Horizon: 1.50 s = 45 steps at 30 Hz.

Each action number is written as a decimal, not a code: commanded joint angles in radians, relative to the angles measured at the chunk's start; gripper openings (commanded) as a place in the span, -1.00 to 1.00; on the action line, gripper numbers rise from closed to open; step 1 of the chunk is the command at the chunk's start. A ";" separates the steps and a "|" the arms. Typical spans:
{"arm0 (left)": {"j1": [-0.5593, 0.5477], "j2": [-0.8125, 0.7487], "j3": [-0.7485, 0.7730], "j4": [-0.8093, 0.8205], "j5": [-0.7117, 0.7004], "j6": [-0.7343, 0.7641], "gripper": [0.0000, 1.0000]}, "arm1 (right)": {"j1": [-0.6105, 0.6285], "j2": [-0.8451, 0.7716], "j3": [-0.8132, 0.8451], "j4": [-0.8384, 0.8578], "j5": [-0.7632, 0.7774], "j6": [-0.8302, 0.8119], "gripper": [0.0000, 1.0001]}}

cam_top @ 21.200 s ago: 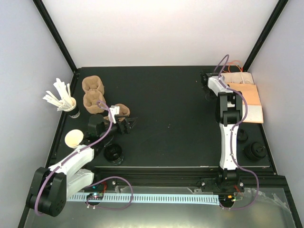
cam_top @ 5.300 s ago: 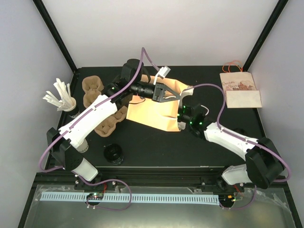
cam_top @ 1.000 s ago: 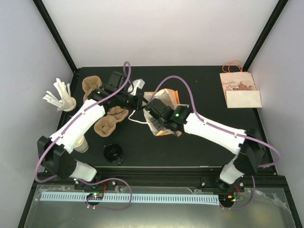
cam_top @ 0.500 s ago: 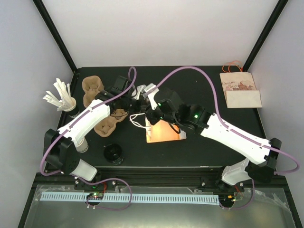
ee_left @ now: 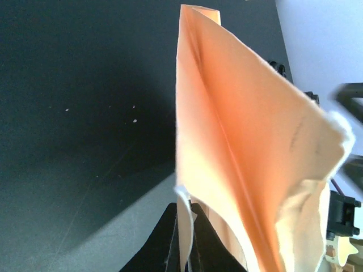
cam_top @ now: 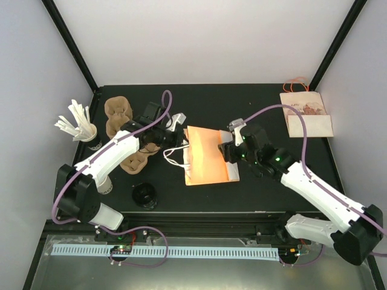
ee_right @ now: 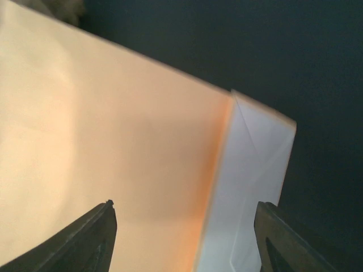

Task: Pack the takeout coffee

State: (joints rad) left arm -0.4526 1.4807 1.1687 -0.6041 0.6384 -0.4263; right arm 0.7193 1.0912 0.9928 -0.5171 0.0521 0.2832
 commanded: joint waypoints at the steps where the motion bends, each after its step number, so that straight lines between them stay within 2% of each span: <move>1: 0.009 -0.040 0.004 0.014 0.042 0.018 -0.97 | -0.052 0.046 -0.093 0.090 -0.055 -0.004 0.44; 4: 0.011 -0.045 0.009 0.004 0.044 0.019 -0.97 | -0.053 0.111 -0.098 0.093 -0.043 -0.015 0.50; 13: 0.015 -0.045 0.018 -0.014 0.042 0.025 -0.97 | -0.053 0.234 -0.097 0.082 0.104 -0.012 0.49; 17: 0.019 -0.037 0.026 -0.031 0.036 0.038 -0.97 | -0.057 0.249 -0.110 0.079 0.154 -0.006 0.32; 21: 0.028 -0.028 0.032 -0.050 0.031 0.054 -0.97 | -0.089 0.227 -0.133 0.086 0.136 -0.003 -0.01; 27: 0.045 -0.022 0.032 -0.068 0.028 0.077 -0.97 | -0.212 0.154 -0.218 0.158 -0.051 -0.003 -0.50; 33: 0.057 -0.017 0.034 -0.083 0.021 0.092 -0.97 | -0.314 0.144 -0.277 0.221 -0.226 0.006 -0.86; 36: 0.064 -0.015 0.034 -0.092 0.015 0.099 -0.97 | -0.358 0.134 -0.301 0.257 -0.303 0.017 -0.97; 45: 0.110 -0.013 0.004 -0.111 0.007 0.125 -0.97 | -0.544 0.129 -0.399 0.418 -0.587 0.065 -0.97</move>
State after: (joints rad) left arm -0.3809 1.4662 1.1690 -0.6899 0.6590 -0.3351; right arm 0.2497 1.2274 0.6338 -0.1810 -0.4015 0.3164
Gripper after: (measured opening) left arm 0.025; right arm 0.015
